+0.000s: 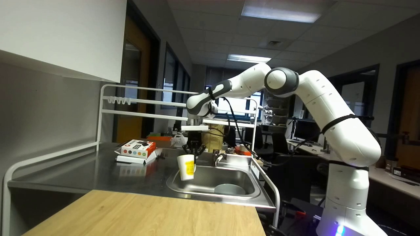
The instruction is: Remove the white and yellow mug from the sink
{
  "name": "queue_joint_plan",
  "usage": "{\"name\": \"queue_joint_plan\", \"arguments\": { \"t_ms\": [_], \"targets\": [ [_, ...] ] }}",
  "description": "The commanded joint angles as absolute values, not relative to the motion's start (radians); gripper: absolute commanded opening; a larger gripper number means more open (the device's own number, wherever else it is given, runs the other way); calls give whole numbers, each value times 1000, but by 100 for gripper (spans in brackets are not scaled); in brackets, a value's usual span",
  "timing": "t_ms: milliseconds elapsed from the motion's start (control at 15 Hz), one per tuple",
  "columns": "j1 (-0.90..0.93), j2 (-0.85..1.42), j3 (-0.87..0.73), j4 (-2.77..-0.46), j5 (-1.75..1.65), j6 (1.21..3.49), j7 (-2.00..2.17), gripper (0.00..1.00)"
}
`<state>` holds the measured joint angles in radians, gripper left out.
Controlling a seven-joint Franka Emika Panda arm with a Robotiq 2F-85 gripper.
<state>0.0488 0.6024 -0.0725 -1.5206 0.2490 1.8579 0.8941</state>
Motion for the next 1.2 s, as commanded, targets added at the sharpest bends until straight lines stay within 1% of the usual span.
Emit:
{"name": "queue_joint_plan", "arguments": {
  "t_ms": [0,267,600,800,1133],
  "targets": [
    [104,456,-79,-1652,201,1925,989,4],
    [171,438,-72,-1594,87,1917,1133,4],
    [228,521,-57,-1433,-51,1894,1242,4],
    [221,610,-37,-1312,-60,1881,1181,3],
    [150,780,22,-1130,69,1886,981,3]
  ]
}}
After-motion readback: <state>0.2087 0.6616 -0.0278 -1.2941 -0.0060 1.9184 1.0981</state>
